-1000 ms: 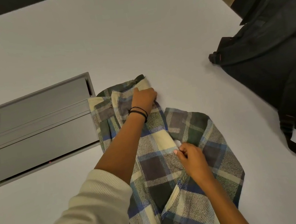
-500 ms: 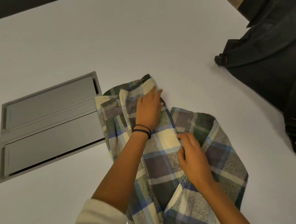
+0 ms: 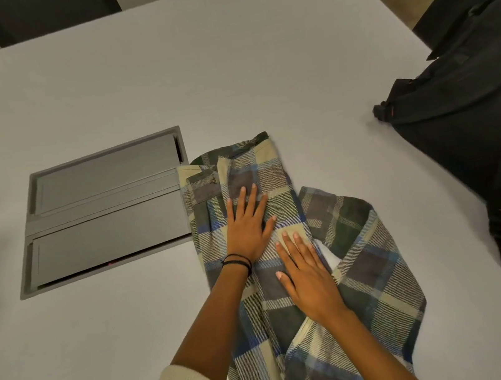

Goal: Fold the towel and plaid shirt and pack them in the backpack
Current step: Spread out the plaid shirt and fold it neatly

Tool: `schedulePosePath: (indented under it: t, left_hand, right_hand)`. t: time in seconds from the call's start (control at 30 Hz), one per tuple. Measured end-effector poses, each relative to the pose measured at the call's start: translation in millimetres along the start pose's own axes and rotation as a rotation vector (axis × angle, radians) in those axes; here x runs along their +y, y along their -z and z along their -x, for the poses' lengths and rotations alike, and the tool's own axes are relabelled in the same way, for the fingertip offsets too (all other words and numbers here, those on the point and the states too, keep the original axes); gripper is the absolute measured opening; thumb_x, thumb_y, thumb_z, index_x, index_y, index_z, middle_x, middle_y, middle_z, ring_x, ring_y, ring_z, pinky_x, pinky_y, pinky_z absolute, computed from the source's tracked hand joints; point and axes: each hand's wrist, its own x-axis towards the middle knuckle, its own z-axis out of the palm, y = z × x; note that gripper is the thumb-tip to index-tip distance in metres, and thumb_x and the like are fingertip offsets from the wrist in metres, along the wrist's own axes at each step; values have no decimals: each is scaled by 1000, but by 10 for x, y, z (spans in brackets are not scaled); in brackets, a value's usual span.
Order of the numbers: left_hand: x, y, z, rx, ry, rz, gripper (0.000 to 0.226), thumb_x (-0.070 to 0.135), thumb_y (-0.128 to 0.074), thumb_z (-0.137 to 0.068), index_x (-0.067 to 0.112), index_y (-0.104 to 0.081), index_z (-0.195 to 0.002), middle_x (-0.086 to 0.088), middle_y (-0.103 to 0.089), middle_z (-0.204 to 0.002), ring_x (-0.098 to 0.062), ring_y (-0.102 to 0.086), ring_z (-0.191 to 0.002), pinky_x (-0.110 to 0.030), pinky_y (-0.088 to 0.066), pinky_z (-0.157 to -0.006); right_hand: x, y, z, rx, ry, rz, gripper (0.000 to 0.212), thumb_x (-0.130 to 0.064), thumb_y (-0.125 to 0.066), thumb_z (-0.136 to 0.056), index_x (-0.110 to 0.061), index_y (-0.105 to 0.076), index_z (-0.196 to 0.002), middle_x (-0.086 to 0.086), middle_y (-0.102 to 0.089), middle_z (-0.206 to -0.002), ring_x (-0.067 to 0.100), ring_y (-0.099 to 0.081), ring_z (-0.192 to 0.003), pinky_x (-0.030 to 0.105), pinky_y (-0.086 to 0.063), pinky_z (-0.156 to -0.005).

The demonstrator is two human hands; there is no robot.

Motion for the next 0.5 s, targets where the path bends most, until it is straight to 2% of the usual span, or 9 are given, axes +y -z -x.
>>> schedulePosePath:
  t: [0.07,0.13,0.2,0.27,0.37,0.43,0.5]
  left_hand:
    - [27,60,-7,-53,27,17,76,61,-3,-84,22,-18,-147,-2,-3,-157,-21,12,-143,-39,21,-109]
    - [65,116,11,-80,50,34,65,54,-17,-92,20,-18,-148,-4,-1,-157,-24,9,-144,-39,19,-110]
    - [107,164,87,-103,47,71,56,40,-34,-97,19,-20,-147,-7,-2,-157,-26,6,-145,-39,16,-112]
    - [143,214,189,-118,28,141,54,31,-40,-97,18,-22,-147,-8,-5,-157,-26,4,-145,-38,12,-114]
    - [193,287,362,-107,-14,249,47,22,-42,-97,16,-33,-143,-6,-12,-156,-25,-2,-145,-38,6,-116]
    - [232,350,511,-104,-41,332,41,17,-42,-97,14,-42,-138,-6,-16,-155,-25,-13,-143,-40,-9,-119]
    - [296,409,675,-106,-65,428,37,13,-42,-96,13,-47,-132,-6,-19,-155,-25,-24,-139,-36,-24,-114]
  right_hand:
    - [-4,9,-4,9,16,-4,65,-54,0,-93,-22,-9,-149,-5,0,-156,12,14,-142,28,14,-114]
    - [1,46,-16,-11,28,-39,67,-55,2,-90,-23,-5,-148,-9,9,-153,9,20,-140,29,13,-115]
    - [-1,134,2,-52,57,-103,58,-48,-15,-96,-23,-10,-148,-12,12,-150,6,19,-139,31,5,-117]
    - [15,250,65,-27,92,-240,47,-27,-34,-100,-20,-25,-145,-11,-1,-153,6,7,-140,30,-6,-117]
    - [118,351,228,140,48,-408,39,-10,-43,-96,-16,-46,-134,-8,-23,-152,8,-14,-140,26,-24,-112]
    - [207,414,381,219,-28,-462,36,-6,-44,-95,-14,-52,-129,-7,-29,-150,7,-24,-136,22,-33,-105]
    - [313,479,564,302,-92,-461,34,-2,-46,-93,-10,-57,-124,-3,-37,-145,9,-35,-130,22,-37,-99]
